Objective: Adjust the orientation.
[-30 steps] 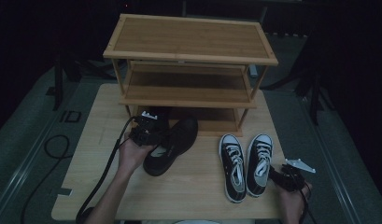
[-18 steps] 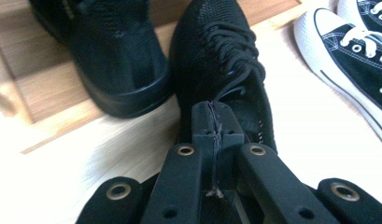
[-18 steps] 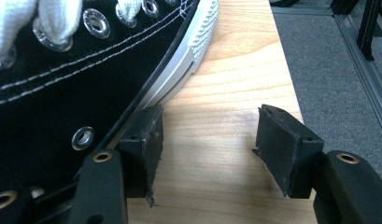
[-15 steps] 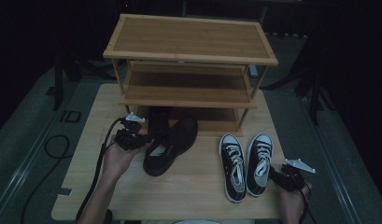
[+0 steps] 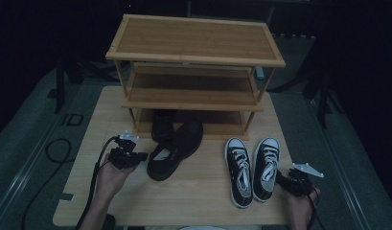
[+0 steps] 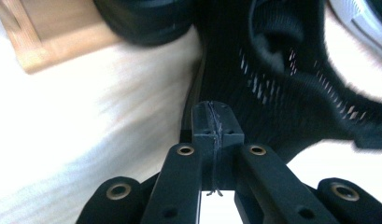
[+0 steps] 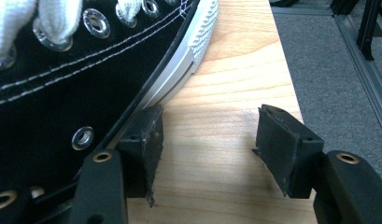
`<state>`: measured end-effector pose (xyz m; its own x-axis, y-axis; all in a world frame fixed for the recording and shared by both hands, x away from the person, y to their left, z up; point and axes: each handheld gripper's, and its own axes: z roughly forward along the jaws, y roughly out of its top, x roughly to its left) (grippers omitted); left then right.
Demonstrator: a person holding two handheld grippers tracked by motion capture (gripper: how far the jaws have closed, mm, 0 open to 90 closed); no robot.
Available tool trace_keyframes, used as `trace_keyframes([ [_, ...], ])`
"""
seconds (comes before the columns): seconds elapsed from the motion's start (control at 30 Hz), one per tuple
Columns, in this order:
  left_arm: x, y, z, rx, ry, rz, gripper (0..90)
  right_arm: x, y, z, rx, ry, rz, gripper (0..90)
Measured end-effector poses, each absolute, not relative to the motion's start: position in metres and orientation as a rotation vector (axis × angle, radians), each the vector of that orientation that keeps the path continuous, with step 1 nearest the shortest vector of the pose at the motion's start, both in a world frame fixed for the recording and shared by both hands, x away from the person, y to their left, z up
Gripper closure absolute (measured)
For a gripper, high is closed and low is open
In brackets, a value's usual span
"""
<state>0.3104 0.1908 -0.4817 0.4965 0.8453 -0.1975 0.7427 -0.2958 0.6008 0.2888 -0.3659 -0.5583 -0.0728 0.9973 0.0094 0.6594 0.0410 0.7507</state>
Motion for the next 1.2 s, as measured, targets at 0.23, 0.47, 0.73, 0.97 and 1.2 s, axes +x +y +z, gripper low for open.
trace_keyframes([
  [0.23,0.298,0.193,-0.506,2.117,1.339,0.163,89.8,0.289,-0.366,-0.558,1.670,1.788,0.817,40.9],
  [0.47,0.290,0.190,-0.516,2.132,1.330,0.130,89.8,0.289,-0.366,-0.558,1.671,1.787,0.818,40.9],
  [0.73,0.284,0.185,-0.517,2.159,1.311,0.141,89.9,0.289,-0.366,-0.558,1.671,1.787,0.817,40.9],
  [0.97,0.280,0.178,-0.520,2.193,1.281,0.131,89.9,0.289,-0.366,-0.558,1.671,1.787,0.817,40.8],
  [1.2,0.279,0.168,-0.525,2.212,1.245,0.105,89.8,0.289,-0.366,-0.558,1.671,1.787,0.817,40.9],
])
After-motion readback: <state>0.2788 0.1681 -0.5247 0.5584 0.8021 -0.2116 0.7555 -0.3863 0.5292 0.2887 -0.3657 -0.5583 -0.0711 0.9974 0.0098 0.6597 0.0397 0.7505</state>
